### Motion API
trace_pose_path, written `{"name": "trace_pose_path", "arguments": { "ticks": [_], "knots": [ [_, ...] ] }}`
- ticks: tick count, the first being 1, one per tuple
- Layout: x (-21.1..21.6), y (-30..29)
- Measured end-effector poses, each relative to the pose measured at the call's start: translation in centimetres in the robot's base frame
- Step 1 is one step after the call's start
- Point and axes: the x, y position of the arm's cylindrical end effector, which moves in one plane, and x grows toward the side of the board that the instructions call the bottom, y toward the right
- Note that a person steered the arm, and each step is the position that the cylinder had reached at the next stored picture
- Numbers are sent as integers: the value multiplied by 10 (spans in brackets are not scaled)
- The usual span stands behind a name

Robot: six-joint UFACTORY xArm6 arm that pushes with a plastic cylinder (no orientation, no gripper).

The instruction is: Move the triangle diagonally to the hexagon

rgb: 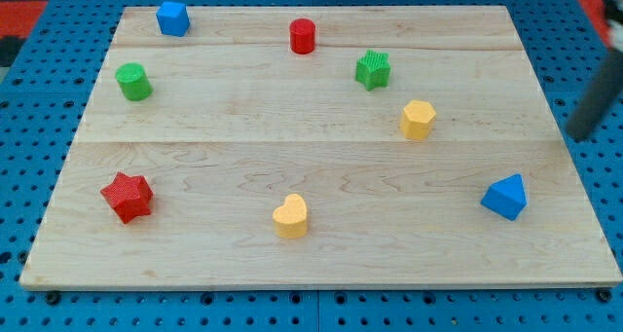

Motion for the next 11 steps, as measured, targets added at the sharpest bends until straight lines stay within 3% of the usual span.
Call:
{"name": "trace_pose_path", "arguments": {
  "ticks": [1, 2, 4, 5, 6, 7, 8, 10, 11],
  "knots": [
    [114, -15],
    [132, -45],
    [92, -169],
    [111, -145],
    [92, -99],
    [79, -127],
    [79, -203],
    [59, -174],
    [83, -213]
  ]
}}
